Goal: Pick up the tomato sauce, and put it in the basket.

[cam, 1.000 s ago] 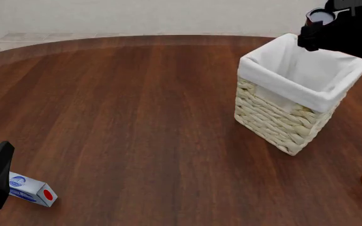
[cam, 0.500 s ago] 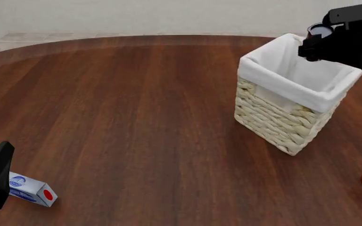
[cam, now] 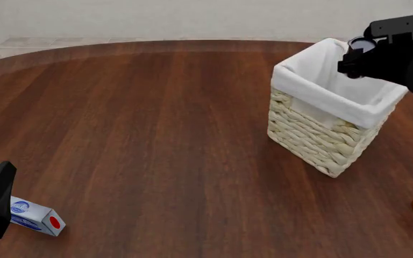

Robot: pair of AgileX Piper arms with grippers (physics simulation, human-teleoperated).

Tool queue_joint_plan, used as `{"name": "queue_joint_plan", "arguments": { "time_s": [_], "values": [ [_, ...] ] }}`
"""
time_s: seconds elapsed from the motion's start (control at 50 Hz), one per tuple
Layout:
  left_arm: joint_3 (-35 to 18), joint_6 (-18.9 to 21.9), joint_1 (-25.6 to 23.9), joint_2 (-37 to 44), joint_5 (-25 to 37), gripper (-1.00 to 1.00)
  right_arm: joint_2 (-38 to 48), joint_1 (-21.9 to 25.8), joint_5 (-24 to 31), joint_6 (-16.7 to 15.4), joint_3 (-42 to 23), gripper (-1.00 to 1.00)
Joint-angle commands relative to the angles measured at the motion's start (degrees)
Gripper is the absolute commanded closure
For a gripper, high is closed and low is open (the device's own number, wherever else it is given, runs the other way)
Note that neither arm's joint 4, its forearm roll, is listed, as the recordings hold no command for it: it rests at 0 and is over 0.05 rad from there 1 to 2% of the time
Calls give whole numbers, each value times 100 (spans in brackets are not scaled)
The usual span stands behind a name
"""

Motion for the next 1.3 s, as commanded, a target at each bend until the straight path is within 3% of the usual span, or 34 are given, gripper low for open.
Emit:
{"name": "queue_joint_plan", "arguments": {
  "time_s": [0.02, 0.2, 0.22, 0.56, 1.06, 1.3],
  "values": [
    [0, 0, 0, 0, 0, -100, 2, 2, -18, 92, 5, 100],
    [0, -1, 1, -1, 0, -100, -22, 13, -23, 97, 65, 100],
    [0, -1, 2, 0, 0, -100, -23, 5, -12, 81, 62, -100],
    [0, -1, 0, 0, 0, -100, -352, 0, 182, 1, 103, -100],
    [0, 0, 0, 0, 0, -100, -1530, 175, 869, -132, 164, -100],
    [0, 0, 0, 0, 0, -100, -2163, 231, 1043, -131, 497, -100]
  ]
}}
